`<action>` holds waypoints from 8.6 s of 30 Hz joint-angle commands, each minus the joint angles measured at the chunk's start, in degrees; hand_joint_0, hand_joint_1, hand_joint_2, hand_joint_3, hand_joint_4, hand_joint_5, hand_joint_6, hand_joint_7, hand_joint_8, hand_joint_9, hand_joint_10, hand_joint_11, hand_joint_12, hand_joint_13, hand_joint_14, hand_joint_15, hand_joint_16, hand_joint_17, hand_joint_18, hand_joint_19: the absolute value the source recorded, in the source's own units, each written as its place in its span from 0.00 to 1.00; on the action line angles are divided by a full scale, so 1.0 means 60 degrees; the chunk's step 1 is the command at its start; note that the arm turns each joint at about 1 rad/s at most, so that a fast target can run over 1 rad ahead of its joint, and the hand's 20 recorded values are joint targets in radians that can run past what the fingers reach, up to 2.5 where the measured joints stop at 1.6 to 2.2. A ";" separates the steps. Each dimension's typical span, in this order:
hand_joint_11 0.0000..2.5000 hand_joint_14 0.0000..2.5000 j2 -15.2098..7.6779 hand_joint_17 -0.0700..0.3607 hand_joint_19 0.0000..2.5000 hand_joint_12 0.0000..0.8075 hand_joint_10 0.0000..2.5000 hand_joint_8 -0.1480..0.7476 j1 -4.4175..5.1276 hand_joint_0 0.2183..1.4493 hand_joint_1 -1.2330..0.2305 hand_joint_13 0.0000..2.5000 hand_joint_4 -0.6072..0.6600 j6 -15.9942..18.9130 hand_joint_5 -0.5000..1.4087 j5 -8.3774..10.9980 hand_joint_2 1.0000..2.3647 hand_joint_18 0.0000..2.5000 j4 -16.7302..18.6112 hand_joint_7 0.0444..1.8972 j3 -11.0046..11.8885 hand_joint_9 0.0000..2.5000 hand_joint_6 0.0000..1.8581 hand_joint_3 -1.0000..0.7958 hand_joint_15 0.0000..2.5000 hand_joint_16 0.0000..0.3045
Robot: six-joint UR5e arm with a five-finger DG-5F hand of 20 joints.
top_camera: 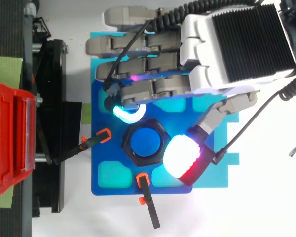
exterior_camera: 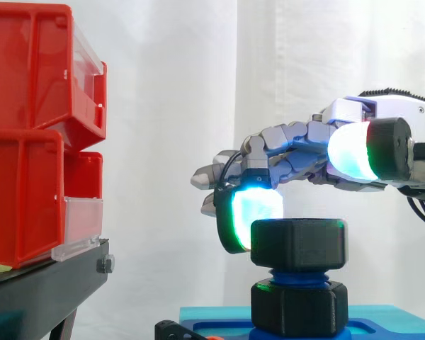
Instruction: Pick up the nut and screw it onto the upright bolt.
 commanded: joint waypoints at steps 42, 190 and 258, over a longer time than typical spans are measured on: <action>0.00 0.00 0.0000 0.35 0.00 0.37 0.00 0.40 -0.0664 0.20 0.78 0.08 0.61 0.0009 0.17 -0.0971 0.00 0.00 0.0543 0.31 0.0234 0.21 0.27 0.28 0.00 0.12; 0.00 0.00 0.0000 0.33 0.00 0.35 0.00 0.44 0.0053 0.21 0.73 0.05 0.67 -0.0138 0.19 -0.0341 0.00 0.00 -0.0073 0.48 0.0015 0.18 0.27 0.28 0.00 0.11; 0.00 0.00 0.0000 0.36 0.00 0.37 0.00 0.41 0.0185 0.20 0.77 0.00 0.65 -0.0358 0.18 -0.0283 0.00 0.00 -0.0175 0.47 0.0000 0.11 0.27 0.28 0.00 0.12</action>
